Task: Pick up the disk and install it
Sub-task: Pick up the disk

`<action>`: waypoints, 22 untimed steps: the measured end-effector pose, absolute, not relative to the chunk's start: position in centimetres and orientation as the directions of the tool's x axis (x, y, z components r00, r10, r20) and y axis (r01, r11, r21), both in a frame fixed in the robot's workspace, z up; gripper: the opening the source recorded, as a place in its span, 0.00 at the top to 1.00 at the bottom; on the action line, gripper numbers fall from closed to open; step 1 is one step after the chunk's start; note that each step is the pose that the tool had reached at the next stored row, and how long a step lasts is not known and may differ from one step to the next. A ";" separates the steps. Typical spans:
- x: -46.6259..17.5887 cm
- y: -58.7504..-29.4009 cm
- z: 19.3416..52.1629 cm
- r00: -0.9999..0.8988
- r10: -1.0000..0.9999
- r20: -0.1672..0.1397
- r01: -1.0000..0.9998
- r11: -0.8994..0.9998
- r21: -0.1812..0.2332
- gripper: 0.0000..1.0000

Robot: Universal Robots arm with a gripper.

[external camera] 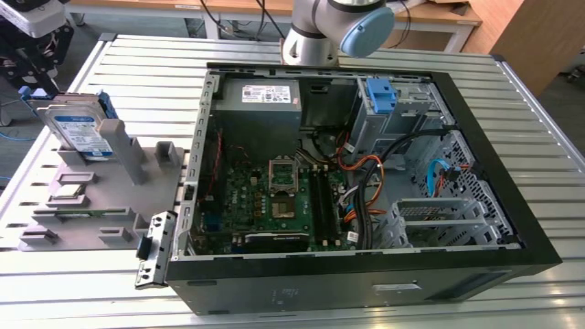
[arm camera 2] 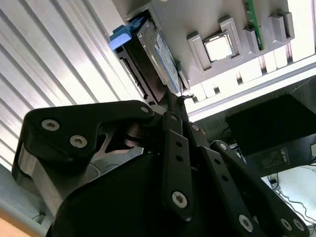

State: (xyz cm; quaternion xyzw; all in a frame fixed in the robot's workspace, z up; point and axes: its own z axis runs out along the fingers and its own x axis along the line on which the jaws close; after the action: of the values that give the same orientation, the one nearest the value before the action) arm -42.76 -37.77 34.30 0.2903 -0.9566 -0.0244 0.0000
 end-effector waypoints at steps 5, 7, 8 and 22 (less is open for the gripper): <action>-42.8 -37.8 34.3 -0.796 -0.605 -0.014 -0.605 0.795 0.047 0.89; -42.8 -37.8 34.3 -0.782 -0.624 -0.014 -0.624 0.780 0.047 0.89; -42.8 -37.8 34.3 -0.774 -0.633 -0.014 -0.633 0.773 0.047 0.89; -42.8 -37.8 34.3 -0.741 -0.671 -0.014 -0.671 0.740 0.047 0.89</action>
State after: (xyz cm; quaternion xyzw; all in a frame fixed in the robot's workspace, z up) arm -42.76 -37.77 34.27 0.3596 -0.9328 -0.0243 0.0018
